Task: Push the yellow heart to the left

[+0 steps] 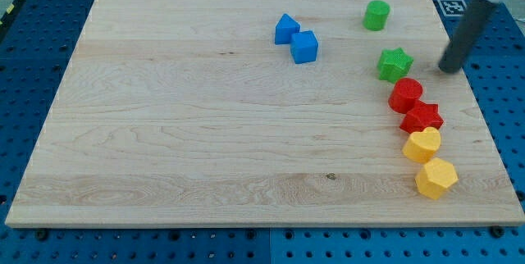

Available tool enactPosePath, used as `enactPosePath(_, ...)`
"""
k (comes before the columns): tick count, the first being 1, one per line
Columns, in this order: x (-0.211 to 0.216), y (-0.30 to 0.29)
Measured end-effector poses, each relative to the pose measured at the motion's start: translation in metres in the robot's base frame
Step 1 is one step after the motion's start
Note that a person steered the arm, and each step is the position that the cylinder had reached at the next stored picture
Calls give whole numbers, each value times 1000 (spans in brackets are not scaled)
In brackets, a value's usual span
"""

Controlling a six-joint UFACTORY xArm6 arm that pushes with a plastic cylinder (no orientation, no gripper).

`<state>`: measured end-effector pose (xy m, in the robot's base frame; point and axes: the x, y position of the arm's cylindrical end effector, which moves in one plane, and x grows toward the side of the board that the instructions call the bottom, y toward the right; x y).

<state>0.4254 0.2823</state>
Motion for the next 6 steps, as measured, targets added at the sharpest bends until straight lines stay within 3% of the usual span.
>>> enactPosePath(2,104,18)
enactPosePath(4,107,-7)
enactPosePath(6,106,-78)
